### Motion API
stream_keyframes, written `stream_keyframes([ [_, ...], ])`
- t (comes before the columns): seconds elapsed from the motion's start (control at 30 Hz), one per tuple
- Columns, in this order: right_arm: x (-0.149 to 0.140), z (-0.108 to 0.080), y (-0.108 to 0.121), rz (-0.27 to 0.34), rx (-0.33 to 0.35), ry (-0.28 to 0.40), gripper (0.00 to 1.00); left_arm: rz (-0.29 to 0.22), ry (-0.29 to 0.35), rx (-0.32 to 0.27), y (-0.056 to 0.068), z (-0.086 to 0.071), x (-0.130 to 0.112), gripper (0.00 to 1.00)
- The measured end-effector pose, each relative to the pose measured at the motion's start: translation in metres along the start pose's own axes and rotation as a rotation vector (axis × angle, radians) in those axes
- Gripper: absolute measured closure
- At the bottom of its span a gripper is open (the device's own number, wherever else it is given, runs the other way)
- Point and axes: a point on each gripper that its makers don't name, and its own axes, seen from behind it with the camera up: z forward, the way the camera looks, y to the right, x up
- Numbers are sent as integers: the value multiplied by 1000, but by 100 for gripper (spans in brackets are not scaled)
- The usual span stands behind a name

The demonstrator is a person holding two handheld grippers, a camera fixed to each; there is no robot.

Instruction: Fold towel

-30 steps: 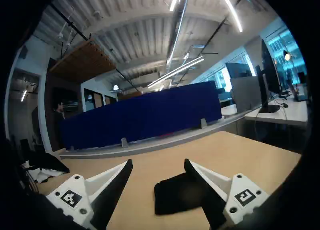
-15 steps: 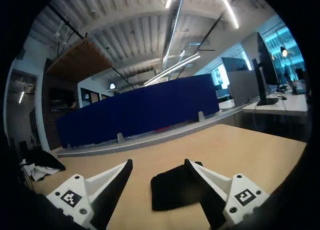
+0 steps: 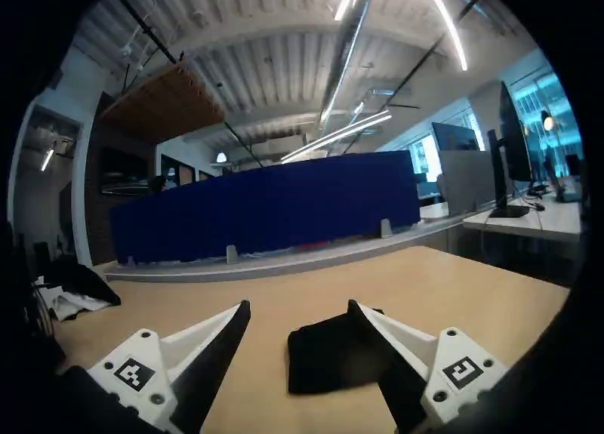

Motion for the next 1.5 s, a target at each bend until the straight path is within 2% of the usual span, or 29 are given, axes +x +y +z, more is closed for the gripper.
stream_keyframes([
  [0.2, -3, 3, -3, -35, 2, 0, 0, 0, 0, 0, 0, 1, 0, 4],
  [0.67, -6, 2, -9, -75, 8, -2, 1, 0, 0, 0, -1, 1, 0, 4],
  [0.9, -11, 2, -18, -145, 13, -3, 0, 0, 0, 0, -1, 1, 0, 4],
  [1.5, -10, 1, -16, -144, 9, -3, 0, 0, 0, 0, 1, 1, 1, 4],
])
